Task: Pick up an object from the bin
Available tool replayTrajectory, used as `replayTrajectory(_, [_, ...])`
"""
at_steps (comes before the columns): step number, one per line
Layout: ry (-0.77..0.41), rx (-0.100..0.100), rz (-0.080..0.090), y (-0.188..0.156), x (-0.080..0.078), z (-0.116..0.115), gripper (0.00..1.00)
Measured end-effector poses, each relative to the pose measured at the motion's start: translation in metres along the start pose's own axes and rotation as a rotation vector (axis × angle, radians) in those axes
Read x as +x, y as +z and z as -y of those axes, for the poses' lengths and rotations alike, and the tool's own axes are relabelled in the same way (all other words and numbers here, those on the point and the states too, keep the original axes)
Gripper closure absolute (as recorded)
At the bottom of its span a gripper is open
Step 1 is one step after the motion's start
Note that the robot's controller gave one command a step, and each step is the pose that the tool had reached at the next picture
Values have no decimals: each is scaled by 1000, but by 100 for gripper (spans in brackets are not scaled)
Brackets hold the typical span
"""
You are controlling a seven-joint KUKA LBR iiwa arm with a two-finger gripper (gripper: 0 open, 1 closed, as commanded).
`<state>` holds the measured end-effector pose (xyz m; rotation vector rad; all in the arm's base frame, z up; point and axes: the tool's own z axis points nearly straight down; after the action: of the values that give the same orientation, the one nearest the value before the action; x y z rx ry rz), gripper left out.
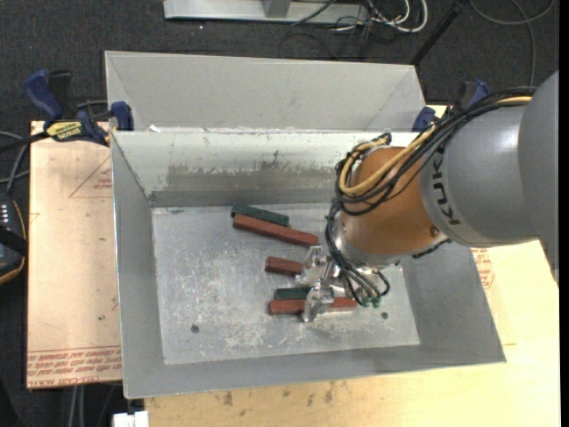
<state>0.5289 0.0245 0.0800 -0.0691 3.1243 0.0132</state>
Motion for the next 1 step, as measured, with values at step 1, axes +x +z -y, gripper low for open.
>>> replayTrajectory(1, [35, 7, -15, -115, 12, -33, 100])
